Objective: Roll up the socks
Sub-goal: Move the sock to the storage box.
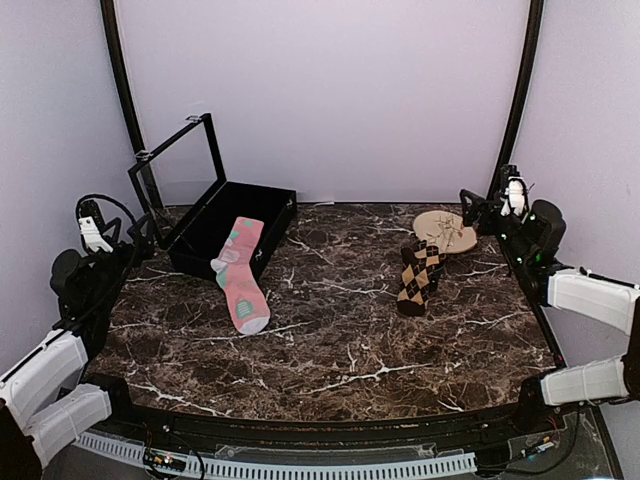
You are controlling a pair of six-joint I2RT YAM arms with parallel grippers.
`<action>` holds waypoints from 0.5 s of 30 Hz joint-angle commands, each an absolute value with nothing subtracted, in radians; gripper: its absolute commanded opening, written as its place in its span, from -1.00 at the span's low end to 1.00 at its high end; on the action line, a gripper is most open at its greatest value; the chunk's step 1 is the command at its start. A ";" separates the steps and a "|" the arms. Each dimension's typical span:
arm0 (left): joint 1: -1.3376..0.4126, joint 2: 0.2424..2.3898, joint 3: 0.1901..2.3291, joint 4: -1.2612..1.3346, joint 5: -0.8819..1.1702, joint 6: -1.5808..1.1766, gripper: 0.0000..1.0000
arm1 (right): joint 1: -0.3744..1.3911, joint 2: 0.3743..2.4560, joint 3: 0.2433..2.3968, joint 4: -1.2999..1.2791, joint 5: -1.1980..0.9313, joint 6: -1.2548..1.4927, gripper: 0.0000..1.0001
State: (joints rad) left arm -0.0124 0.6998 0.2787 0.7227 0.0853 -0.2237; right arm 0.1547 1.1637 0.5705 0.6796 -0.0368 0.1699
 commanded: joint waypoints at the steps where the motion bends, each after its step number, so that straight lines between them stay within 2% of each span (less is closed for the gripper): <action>1: -0.117 0.617 0.356 0.527 0.045 -0.226 0.98 | 0.174 1.136 0.579 0.836 0.010 0.271 1.00; 3: -0.140 0.633 0.392 0.491 0.059 -0.241 0.98 | 0.174 1.186 0.564 1.021 -0.084 0.305 0.96; 4: -0.150 0.650 0.406 0.477 0.069 -0.253 0.98 | 0.171 1.226 0.604 1.022 -0.141 0.332 0.81; 5: -0.161 0.668 0.417 0.474 0.075 -0.260 0.98 | 0.173 1.258 0.670 0.934 -0.202 0.342 0.70; 7: -0.198 0.709 0.437 0.468 0.062 -0.259 0.98 | 0.201 1.310 0.772 0.791 -0.259 0.327 0.61; 15: -0.440 0.943 0.552 0.371 -0.189 -0.124 0.98 | 0.480 1.433 0.932 0.418 0.114 0.177 0.53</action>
State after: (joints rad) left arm -0.3542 0.8650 0.4931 0.4431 -0.0448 -0.1955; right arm 0.3687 1.3819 0.8684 0.6109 -0.0502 0.2432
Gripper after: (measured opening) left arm 0.990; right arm 0.768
